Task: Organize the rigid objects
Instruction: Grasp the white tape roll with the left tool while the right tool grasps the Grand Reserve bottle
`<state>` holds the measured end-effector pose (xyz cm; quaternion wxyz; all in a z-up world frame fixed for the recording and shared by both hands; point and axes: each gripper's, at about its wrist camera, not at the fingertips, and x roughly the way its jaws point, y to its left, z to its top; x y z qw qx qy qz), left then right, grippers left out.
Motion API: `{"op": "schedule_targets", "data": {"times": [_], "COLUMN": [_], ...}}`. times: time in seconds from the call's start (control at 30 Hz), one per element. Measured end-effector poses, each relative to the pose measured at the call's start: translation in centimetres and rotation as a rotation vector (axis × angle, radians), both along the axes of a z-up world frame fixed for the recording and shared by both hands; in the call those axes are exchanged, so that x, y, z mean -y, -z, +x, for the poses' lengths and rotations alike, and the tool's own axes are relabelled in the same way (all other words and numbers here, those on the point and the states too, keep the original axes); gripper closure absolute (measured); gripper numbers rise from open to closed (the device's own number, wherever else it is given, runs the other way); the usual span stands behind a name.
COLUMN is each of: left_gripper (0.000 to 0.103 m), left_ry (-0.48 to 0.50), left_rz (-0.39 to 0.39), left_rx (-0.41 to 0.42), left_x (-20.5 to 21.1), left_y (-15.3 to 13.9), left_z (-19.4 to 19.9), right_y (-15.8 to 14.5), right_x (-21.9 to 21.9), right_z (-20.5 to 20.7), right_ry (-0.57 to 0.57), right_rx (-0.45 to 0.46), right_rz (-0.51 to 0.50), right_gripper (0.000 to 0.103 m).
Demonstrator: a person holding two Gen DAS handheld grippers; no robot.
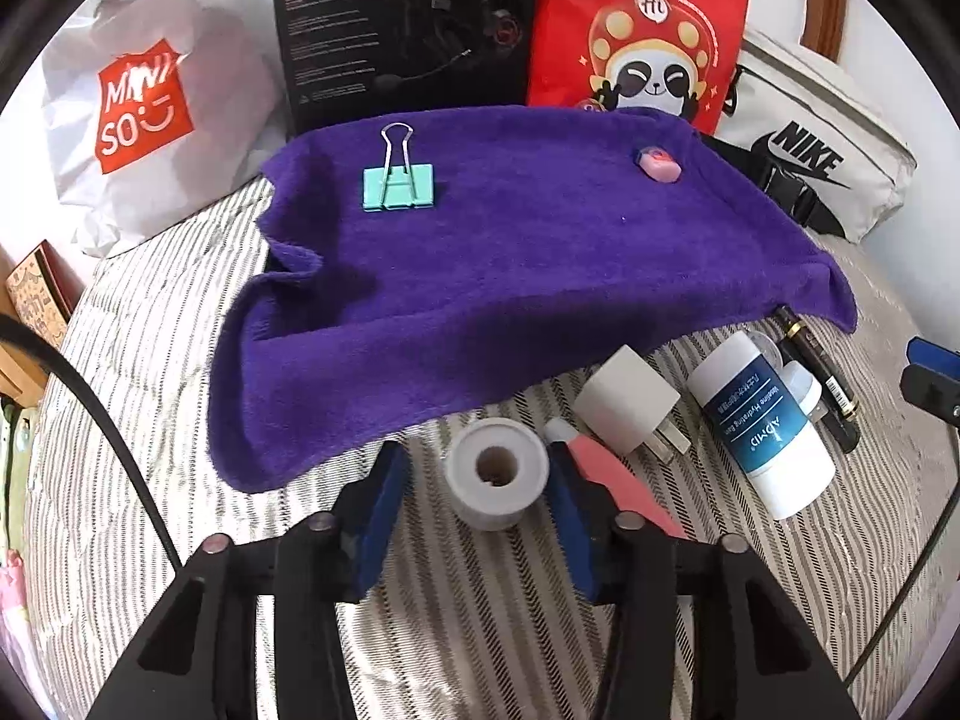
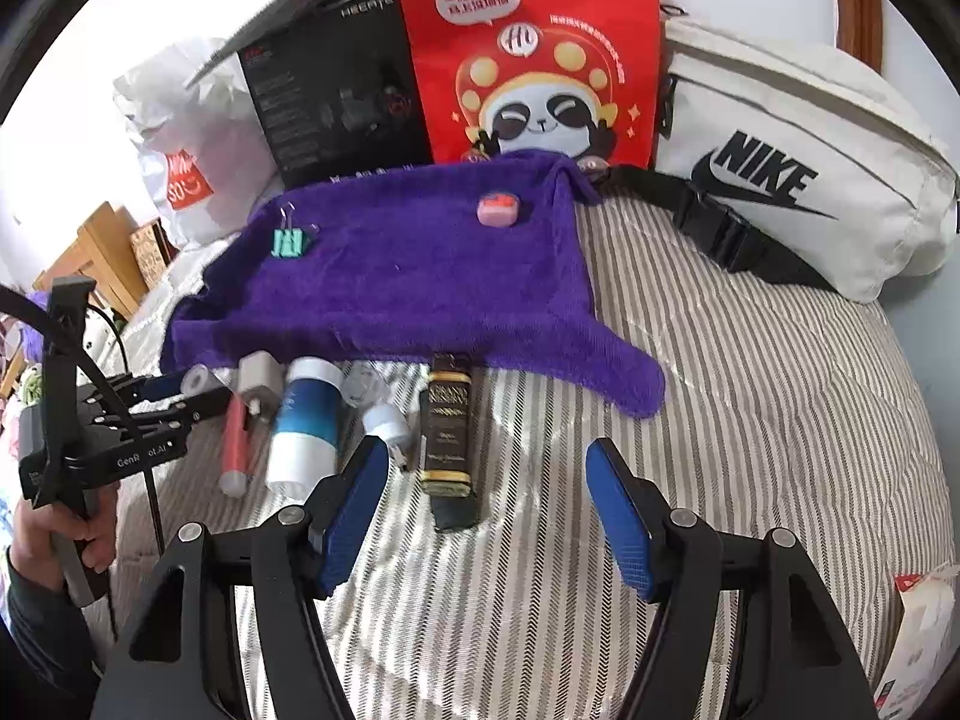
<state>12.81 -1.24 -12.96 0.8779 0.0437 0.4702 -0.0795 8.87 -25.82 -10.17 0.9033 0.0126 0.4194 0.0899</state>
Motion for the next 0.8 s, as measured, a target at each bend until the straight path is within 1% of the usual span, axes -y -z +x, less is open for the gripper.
{"op": "schedule_targets", "data": {"times": [0.03, 0.1, 0.13, 0.4, 0.47, 0.6, 0.67, 0.7, 0.73, 0.77, 0.8], "left_gripper": [0.061, 0.074, 0.076, 0.075, 0.075, 0.075, 0.075, 0.075, 0.075, 0.075, 0.075], "left_ry": [0.001, 0.009, 0.009, 0.017, 0.017, 0.016, 0.015, 0.015, 0.015, 0.015, 0.015], "left_rz": [0.011, 0.003, -0.002, -0.012, -0.012, -0.018, -0.019, -0.019, -0.019, -0.018, -0.021], "left_rx": [0.012, 0.024, 0.027, 0.076, 0.077, 0.076, 0.076, 0.075, 0.076, 0.076, 0.075], "left_x": [0.2, 0.3, 0.2, -0.1, -0.1, -0.2, -0.2, -0.2, -0.2, -0.2, -0.2], "left_y": [0.0, 0.0, 0.0, 0.2, 0.2, 0.2, 0.2, 0.2, 0.2, 0.2, 0.2], "left_z": [-0.1, -0.3, -0.3, -1.0, -1.0, -0.9, -1.0, -1.0, -1.0, -1.0, -0.9], "right_y": [0.4, 0.9, 1.3, 2.5, 2.6, 3.2, 3.7, 4.0, 4.3, 4.2, 4.2], "right_x": [0.1, 0.2, 0.2, -0.4, -0.8, -1.7, -2.0, -2.1, -2.1, -2.2, -2.2], "right_z": [0.1, 0.3, 0.3, 1.4, 1.9, 3.4, 4.2, 4.5, 4.7, 4.7, 4.7], "right_ry": [0.004, 0.008, 0.013, 0.006, -0.002, -0.02, -0.031, -0.037, -0.045, -0.047, -0.055], "right_rx": [-0.008, -0.019, -0.025, -0.027, -0.025, -0.035, -0.056, -0.067, -0.079, -0.062, -0.061], "right_rz": [-0.009, -0.015, -0.016, -0.003, 0.002, 0.021, 0.033, 0.038, 0.048, 0.049, 0.054], "right_gripper": [0.035, 0.035, 0.035, 0.035, 0.035, 0.045, 0.055, 0.061, 0.061, 0.063, 0.07]}}
